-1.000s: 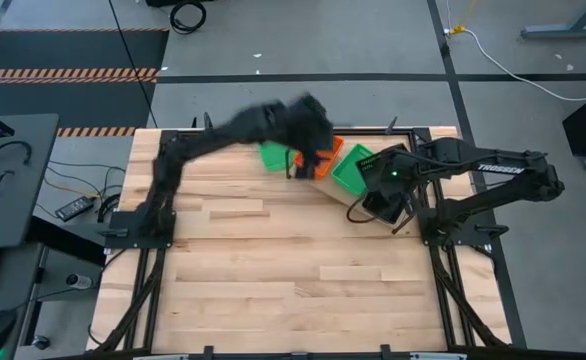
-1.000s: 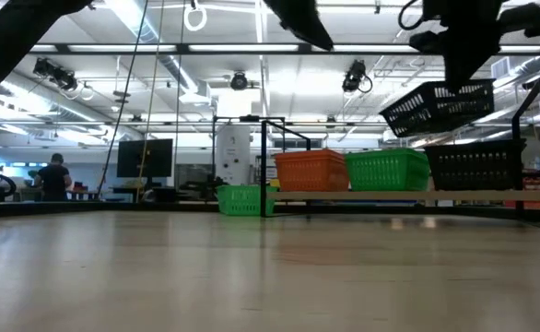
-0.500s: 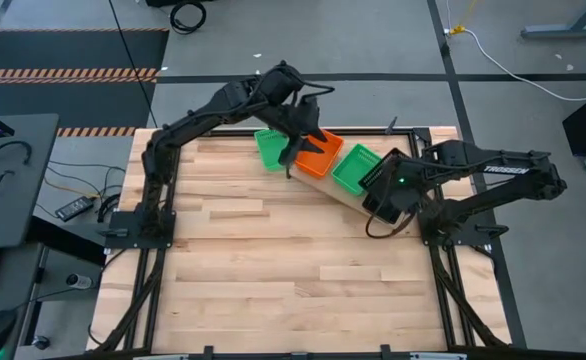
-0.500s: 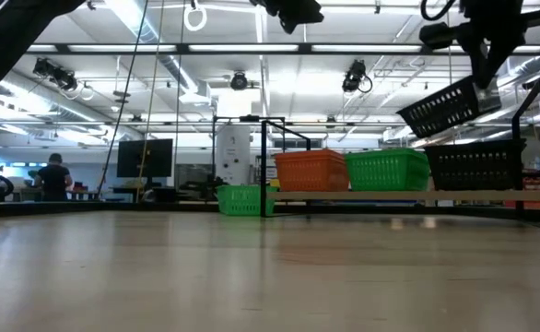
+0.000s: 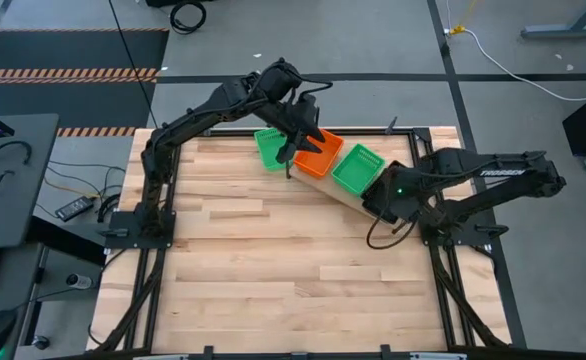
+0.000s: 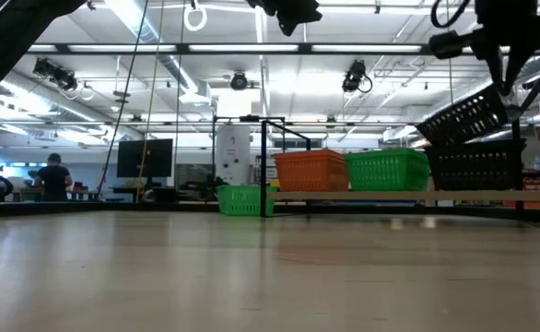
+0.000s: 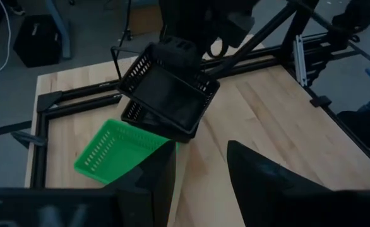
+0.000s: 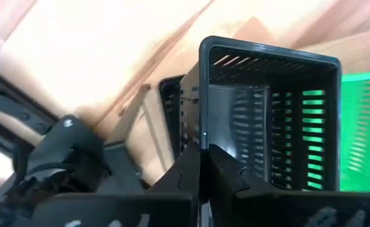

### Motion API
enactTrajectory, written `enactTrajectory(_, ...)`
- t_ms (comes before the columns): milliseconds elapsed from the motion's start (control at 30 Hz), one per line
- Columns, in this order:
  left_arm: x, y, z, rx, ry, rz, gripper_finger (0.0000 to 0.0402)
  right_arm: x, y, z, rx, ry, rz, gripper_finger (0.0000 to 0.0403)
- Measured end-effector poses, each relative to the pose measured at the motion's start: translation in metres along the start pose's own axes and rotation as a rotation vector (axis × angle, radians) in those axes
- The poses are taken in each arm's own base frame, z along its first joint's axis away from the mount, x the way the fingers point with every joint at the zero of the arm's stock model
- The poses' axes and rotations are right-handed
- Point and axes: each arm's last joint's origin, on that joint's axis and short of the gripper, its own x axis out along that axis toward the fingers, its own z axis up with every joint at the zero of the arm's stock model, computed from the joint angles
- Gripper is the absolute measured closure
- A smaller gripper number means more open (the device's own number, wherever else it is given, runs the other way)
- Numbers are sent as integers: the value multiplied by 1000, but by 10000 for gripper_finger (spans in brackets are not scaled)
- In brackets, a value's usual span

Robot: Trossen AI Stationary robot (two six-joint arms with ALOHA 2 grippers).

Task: Stack baskets on shelf by color
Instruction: Stack the black basket on top of the black basket on the shelf

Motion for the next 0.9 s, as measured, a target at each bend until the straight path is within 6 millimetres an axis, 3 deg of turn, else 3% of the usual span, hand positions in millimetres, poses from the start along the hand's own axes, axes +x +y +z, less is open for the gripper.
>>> enactTrajectory(200, 0, 0, -1, -8, 7, 3, 253, 13, 6, 0, -14, 41, 31, 386)
enactTrajectory(467, 0, 0, -1, -10, 7, 4, 253, 14, 4, 3, 96, -4, 23, 362)
enactTrajectory(900, 1, 1, -1, -30, 8, 5, 253, 14, 1, 6, 92, -20, -11, 329)
